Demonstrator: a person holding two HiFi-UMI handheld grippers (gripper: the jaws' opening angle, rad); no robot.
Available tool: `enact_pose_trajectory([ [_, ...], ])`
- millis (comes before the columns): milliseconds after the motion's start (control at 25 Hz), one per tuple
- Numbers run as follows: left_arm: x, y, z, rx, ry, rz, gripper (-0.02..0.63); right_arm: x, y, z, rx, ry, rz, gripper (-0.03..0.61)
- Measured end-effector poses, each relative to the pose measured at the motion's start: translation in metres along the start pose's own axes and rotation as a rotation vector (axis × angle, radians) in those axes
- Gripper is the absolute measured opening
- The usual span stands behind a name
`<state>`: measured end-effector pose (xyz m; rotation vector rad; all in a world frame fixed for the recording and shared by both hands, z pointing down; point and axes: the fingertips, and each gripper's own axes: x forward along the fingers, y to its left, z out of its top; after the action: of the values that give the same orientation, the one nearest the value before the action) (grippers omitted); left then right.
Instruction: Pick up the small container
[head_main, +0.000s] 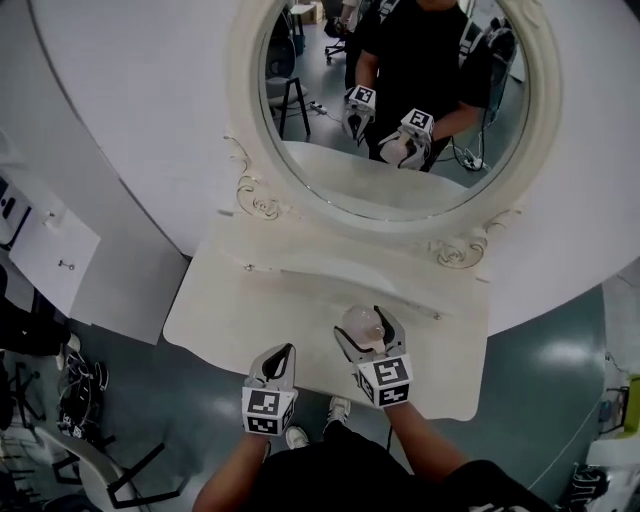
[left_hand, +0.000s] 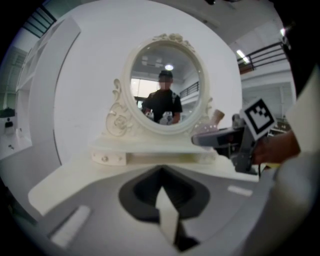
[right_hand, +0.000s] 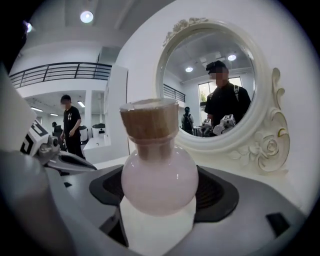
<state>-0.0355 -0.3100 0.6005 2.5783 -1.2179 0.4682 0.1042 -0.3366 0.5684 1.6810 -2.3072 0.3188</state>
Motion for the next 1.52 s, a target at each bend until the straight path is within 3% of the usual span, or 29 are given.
enact_pose_trajectory([
  [400,0.0,-0.01,0.045,0.037,-0.082,-0.052,0.006,-0.039,0.01,0.079,0.006,-0.228,-0.012,0.36],
  [760,-0.006,-0.024,0.086,0.061,-0.171,-0.084,0.006,-0.068,0.015,0.109,-0.048,-0.319,-0.025,0.36],
  [1080,-0.014,-0.037,0.105,0.062,-0.21,-0.113,0.006,-0.083,0.022,0.106,-0.064,-0.316,-0.033,0.36],
  [1520,-0.021,-0.041,0.104,0.058,-0.222,-0.105,0.006,-0.088,0.017,0.105,-0.065,-0.322,-0.052,0.36],
])
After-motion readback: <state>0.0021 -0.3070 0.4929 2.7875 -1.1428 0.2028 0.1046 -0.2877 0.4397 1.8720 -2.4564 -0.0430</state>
